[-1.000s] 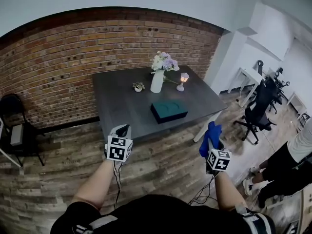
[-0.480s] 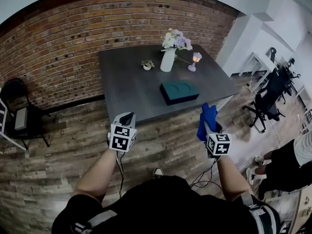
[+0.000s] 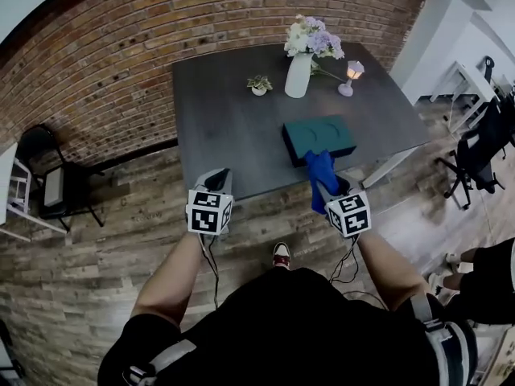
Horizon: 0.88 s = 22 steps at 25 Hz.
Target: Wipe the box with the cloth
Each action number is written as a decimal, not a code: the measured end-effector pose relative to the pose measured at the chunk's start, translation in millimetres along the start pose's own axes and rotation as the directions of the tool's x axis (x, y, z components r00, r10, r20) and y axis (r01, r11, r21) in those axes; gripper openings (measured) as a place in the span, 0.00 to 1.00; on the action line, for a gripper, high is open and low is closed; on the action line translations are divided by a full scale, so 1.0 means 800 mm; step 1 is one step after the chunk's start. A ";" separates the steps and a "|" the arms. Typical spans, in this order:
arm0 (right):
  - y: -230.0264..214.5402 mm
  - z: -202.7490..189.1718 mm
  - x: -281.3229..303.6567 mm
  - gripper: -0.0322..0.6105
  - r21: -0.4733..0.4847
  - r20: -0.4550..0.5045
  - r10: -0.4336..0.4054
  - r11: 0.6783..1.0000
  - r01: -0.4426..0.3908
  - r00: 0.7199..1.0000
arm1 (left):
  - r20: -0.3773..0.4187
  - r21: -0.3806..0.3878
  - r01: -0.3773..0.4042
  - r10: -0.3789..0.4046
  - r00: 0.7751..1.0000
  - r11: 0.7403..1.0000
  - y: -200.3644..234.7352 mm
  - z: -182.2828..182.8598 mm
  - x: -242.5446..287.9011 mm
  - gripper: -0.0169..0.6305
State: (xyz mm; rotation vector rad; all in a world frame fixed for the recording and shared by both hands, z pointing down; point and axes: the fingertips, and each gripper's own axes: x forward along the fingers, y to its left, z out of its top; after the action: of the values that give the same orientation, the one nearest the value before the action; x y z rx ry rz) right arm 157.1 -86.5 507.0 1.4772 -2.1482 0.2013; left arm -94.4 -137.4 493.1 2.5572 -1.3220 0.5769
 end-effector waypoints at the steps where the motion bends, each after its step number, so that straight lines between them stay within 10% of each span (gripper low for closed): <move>1: 0.013 0.004 0.016 0.27 -0.044 -0.004 0.057 0.997 -0.057 0.998 | -0.001 -0.002 -0.009 0.009 1.000 1.000 0.001 0.010 0.012 0.04; 9: 0.058 0.039 0.096 0.27 -0.348 -0.057 0.366 0.865 -0.362 0.929 | -0.086 -0.047 -0.063 0.059 0.995 0.997 -0.017 0.029 0.087 0.04; 22: 0.065 0.043 0.188 0.27 -0.411 -0.336 0.451 0.720 -0.559 0.827 | -0.120 -0.050 -0.070 0.064 0.991 0.996 0.016 0.036 0.123 0.04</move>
State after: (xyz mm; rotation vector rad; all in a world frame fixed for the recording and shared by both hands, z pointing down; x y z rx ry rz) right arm 58.3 -204.2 560.5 0.5229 -2.1617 -0.0106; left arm -46.4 -227.2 509.3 2.4037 -1.3682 0.6836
